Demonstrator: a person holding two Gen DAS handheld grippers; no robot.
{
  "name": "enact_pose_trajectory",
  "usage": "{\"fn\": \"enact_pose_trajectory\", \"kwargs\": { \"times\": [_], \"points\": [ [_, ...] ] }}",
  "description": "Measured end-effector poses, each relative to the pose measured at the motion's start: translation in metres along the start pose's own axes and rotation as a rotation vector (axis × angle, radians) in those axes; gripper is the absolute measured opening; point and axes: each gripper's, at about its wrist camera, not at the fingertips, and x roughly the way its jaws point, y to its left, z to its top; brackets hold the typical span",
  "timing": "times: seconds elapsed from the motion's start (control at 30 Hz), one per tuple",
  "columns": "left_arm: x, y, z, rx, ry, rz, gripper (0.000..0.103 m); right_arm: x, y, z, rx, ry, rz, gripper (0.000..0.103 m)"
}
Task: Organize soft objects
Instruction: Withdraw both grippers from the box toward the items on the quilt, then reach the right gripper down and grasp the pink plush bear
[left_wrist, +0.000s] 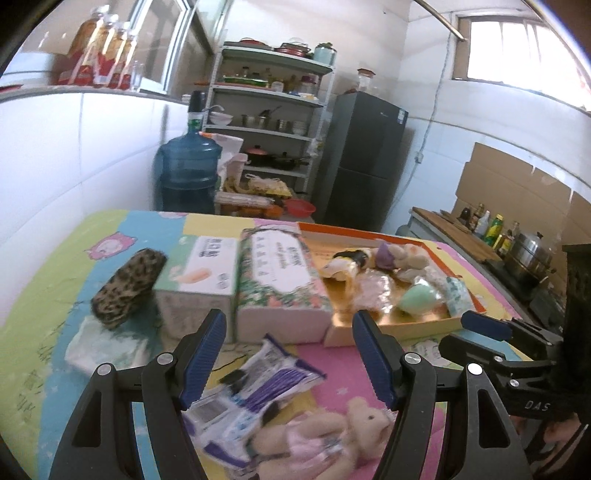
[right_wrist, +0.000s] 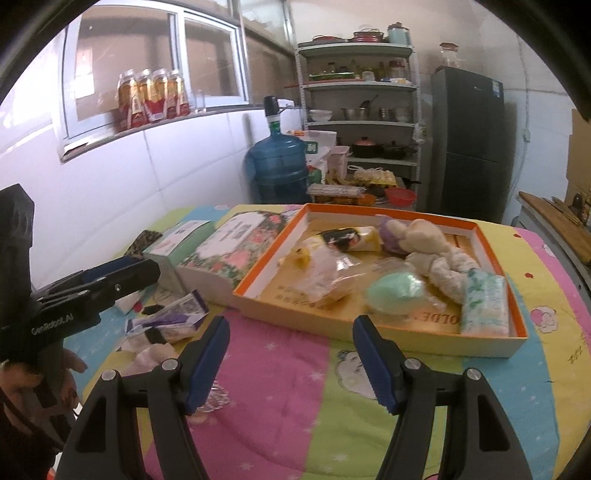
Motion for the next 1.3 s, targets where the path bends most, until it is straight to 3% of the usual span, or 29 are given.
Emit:
{"fn": "enact_pose_trajectory", "kwargs": {
  "times": [0.5,0.67,0.8,0.93,1.03,1.17,1.3],
  "points": [
    [-0.024,0.058,-0.025,-0.071,-0.012,0.059,0.072,0.014,0.039,-0.018,-0.121,0.067,0.107,0.069],
    [-0.026,0.072,-0.031,-0.094,-0.003,0.078,0.072,0.019,0.054,-0.03,-0.272,0.134,0.217,0.069],
    [-0.027,0.078,-0.035,-0.107,0.0,0.088,0.072,0.02,0.075,-0.048,-0.516,0.181,0.225,0.069],
    [-0.026,0.08,-0.035,-0.122,0.0,0.089,0.072,0.024,0.091,-0.061,-0.673,0.182,0.23,0.069],
    [-0.026,0.079,-0.035,-0.115,0.002,0.098,0.072,0.032,0.092,-0.061,-0.701,0.175,0.216,0.069],
    [-0.024,0.079,-0.034,-0.114,0.003,0.105,0.072,0.043,0.083,-0.047,-0.68,0.185,0.266,0.069],
    [-0.023,0.082,-0.034,-0.121,0.004,0.111,0.072,0.051,0.087,-0.039,-0.748,0.216,0.325,0.069]
  ]
}}
